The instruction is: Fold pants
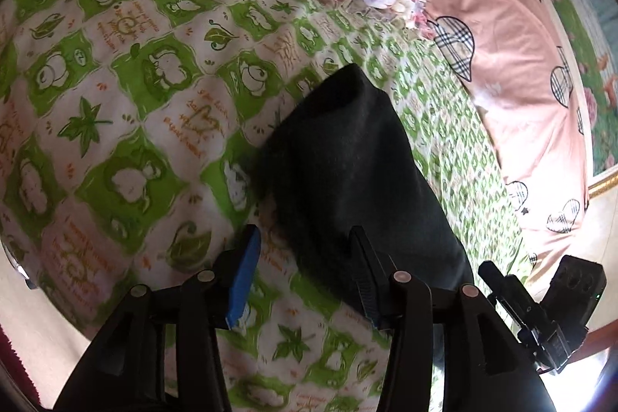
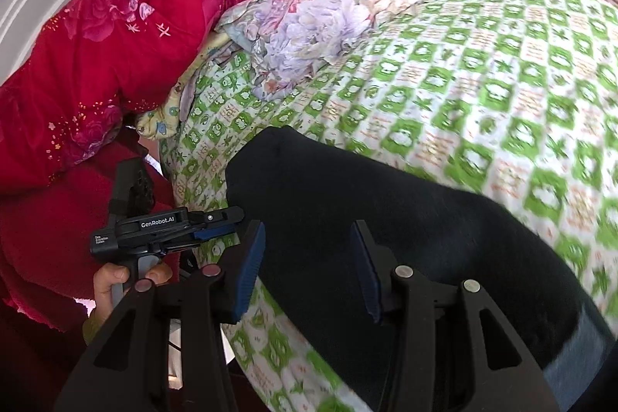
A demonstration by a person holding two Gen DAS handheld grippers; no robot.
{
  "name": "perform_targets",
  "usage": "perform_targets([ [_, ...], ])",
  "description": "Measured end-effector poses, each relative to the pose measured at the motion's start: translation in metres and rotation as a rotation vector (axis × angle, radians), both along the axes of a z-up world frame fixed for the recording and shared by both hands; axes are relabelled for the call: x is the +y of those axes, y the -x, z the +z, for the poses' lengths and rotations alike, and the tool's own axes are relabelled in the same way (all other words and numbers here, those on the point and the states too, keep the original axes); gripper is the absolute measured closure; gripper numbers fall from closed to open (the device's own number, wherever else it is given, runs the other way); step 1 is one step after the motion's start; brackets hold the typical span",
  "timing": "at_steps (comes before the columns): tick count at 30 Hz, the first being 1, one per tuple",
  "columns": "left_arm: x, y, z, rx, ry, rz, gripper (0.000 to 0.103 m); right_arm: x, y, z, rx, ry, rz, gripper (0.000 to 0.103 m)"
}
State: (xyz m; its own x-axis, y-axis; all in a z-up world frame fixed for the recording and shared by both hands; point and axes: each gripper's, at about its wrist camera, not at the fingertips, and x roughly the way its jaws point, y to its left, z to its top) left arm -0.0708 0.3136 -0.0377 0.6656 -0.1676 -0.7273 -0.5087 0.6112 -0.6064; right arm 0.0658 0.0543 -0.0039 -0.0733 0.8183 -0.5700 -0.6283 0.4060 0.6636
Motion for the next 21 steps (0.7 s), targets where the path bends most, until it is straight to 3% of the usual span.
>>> perform_targets([
  [10, 0.01, -0.015, -0.007, -0.01, 0.067, 0.035, 0.05, 0.092, -0.035, -0.002, -0.067, 0.078, 0.175, 0.054],
  [21, 0.005, -0.009, -0.01, -0.022, 0.05, 0.033, 0.05, 0.184, -0.04, -0.027, -0.136, 0.196, 0.458, 0.054],
])
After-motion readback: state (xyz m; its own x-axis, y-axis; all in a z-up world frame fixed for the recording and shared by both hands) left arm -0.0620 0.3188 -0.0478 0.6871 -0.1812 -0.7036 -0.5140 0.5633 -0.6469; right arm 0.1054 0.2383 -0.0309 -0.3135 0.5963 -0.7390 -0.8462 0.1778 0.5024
